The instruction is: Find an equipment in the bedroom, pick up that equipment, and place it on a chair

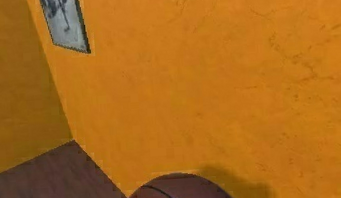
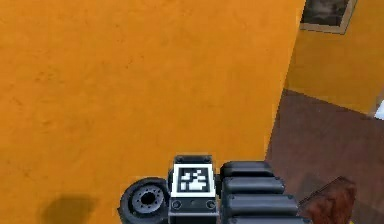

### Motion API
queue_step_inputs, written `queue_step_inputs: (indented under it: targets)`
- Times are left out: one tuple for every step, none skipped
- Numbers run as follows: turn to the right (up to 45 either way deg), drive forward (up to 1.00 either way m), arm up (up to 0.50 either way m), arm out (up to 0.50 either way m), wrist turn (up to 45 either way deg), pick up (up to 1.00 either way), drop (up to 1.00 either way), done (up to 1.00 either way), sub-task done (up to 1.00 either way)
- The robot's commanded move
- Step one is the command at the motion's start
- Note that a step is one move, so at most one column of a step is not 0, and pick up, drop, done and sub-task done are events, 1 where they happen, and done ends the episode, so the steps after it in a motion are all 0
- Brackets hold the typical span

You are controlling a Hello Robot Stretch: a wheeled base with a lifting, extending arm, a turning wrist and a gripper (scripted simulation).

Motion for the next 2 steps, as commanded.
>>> queue_step_inputs:
  targets:
    - [-6.0, 0.00, 0.00, 0.00, 0.0, 0.00, 0.00, 0.00, 0.00]
    - [45.0, 0.00, 0.00, 0.00, 0.0, 0.00, 0.00, 0.00, 0.00]
